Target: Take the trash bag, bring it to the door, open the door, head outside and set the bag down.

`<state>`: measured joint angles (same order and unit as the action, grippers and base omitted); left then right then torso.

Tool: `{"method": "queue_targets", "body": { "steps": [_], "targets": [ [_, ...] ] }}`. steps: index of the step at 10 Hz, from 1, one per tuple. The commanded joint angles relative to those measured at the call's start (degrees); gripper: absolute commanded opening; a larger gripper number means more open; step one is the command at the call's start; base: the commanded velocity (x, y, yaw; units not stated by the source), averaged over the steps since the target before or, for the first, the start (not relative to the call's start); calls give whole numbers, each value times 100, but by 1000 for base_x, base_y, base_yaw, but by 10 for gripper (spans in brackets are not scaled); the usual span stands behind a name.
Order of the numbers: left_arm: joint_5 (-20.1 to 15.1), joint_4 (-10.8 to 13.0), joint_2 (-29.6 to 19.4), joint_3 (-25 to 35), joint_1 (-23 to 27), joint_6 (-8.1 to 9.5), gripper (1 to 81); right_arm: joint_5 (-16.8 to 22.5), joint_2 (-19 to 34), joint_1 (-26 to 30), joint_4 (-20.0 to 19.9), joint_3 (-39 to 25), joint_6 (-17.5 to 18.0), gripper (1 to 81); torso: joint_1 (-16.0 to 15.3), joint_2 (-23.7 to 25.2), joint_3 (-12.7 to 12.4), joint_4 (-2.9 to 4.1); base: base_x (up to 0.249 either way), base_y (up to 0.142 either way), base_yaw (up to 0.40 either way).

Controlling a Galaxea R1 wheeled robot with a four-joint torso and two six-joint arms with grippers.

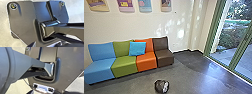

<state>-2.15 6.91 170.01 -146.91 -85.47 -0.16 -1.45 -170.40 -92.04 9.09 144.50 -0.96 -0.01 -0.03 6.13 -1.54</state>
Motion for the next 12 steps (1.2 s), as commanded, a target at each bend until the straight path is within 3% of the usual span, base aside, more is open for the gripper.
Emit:
{"method": "queue_targets", "body": {
  "steps": [1, 12],
  "targets": [
    [-357, 38, -2, 48, 192, -37, 811, 365, -32, 163, 40, -63, -27, 811, -2, 3, 0, 0, 124, 0, 0],
    [-181, -32, 33, 48, 113, -37, 811, 356, -32, 172, 49, -63, 8, 811, -2, 3, 0, 0, 107, 0, 0]
  ]
}}
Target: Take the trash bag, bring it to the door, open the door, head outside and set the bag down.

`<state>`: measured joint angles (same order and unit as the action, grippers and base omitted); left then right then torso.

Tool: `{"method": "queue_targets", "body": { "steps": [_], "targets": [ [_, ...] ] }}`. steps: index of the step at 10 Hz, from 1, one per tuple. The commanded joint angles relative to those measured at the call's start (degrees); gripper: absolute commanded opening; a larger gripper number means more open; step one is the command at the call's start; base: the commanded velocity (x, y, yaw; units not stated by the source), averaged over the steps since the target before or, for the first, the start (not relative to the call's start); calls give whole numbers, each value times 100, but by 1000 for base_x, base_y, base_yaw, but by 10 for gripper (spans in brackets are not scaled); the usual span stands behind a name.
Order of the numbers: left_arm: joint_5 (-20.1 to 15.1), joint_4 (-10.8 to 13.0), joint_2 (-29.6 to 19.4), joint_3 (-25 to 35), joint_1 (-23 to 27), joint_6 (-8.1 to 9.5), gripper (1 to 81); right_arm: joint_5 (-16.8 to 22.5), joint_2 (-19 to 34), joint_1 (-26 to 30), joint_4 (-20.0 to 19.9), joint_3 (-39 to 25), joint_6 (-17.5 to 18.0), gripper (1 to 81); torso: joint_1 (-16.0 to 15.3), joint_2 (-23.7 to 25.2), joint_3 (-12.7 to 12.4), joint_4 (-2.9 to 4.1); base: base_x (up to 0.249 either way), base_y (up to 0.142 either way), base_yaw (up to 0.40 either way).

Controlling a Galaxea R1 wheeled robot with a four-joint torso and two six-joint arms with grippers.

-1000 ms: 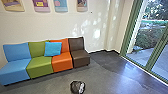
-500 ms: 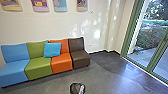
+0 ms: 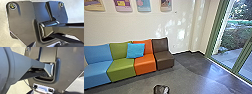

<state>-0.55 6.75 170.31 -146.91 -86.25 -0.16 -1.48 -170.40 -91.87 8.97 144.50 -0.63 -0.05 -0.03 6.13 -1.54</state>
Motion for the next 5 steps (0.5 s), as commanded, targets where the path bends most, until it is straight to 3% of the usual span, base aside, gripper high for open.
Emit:
{"method": "queue_targets", "body": {
  "steps": [1, 5],
  "targets": [
    [-341, -16, 12, 48, 191, -37, 811, 358, -32, 155, 61, -62, -24, 811, 0, 3, 0, 0, 100, 0, 0],
    [-341, 19, 21, 48, 191, -28, 811, 367, -32, 155, 61, -63, -42, 811, 0, 3, 0, 0, 100, 0, 0]
  ]
}}
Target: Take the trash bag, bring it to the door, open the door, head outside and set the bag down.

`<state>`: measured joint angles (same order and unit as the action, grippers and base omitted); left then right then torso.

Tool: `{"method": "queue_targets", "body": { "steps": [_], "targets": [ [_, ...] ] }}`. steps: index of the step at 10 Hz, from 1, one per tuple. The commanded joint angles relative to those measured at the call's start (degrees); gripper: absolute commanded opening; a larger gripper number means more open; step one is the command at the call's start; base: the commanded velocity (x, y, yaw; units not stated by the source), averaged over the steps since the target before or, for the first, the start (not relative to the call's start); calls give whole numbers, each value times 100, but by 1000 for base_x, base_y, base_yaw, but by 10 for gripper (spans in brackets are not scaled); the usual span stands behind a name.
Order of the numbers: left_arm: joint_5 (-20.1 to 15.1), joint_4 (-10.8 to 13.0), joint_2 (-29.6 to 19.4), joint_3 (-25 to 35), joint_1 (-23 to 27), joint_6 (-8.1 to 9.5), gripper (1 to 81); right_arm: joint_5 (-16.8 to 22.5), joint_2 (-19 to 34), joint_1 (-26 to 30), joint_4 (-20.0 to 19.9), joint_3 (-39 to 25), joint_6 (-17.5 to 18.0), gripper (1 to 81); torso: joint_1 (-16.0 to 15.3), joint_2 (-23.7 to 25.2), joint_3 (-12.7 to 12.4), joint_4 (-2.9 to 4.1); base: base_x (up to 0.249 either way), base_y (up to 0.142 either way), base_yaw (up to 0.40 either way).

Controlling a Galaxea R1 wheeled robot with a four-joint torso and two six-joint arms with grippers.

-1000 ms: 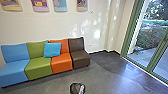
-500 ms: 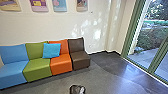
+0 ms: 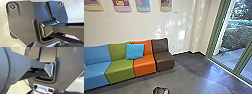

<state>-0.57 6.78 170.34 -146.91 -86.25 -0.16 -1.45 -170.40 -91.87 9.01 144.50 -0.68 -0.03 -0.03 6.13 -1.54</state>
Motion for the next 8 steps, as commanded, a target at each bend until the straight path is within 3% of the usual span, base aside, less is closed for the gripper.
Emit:
{"method": "queue_targets", "body": {
  "steps": [1, 8],
  "targets": [
    [-338, 25, 18, 48, 191, -28, 811, 365, -32, 147, 57, -63, -37, 811, 0, 3, 0, 0, 100, 0, 0],
    [-329, 0, 27, 48, 191, -36, 811, 365, -49, 164, 57, -54, -46, 811, -2, 3, 0, 0, 101, 0, 0]
  ]
}}
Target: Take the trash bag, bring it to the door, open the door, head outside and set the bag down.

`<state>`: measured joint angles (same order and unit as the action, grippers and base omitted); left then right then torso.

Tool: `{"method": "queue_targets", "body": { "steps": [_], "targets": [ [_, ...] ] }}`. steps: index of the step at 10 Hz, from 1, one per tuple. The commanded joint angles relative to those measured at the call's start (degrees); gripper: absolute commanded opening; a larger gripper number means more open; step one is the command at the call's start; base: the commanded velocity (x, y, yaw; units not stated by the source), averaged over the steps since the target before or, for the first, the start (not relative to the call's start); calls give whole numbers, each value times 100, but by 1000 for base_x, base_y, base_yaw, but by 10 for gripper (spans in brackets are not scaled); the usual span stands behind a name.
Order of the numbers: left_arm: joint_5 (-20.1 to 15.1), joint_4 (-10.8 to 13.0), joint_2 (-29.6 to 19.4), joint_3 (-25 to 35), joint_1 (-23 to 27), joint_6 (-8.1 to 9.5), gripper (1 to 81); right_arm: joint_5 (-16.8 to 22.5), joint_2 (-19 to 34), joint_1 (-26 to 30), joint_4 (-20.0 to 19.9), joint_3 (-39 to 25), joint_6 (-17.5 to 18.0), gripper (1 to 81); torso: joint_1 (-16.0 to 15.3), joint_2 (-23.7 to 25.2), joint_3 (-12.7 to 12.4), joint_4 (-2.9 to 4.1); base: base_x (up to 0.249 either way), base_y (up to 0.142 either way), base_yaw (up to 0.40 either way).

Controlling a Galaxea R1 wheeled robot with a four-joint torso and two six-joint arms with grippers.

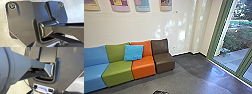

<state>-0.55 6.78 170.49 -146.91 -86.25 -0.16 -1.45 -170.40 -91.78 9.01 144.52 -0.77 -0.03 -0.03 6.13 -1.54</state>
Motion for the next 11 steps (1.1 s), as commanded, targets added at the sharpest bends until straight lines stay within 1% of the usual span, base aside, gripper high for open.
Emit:
{"method": "queue_targets", "body": {
  "steps": [1, 11],
  "targets": [
    [-332, 17, 21, 48, 191, -29, 811, 356, -40, 155, 48, -57, -29, 811, 0, 3, 0, 0, 100, 0, 0],
    [-332, 17, 30, 48, 191, -37, 811, 356, -40, 155, 57, -57, -29, 811, -2, 3, 0, 0, 101, 0, 0]
  ]
}}
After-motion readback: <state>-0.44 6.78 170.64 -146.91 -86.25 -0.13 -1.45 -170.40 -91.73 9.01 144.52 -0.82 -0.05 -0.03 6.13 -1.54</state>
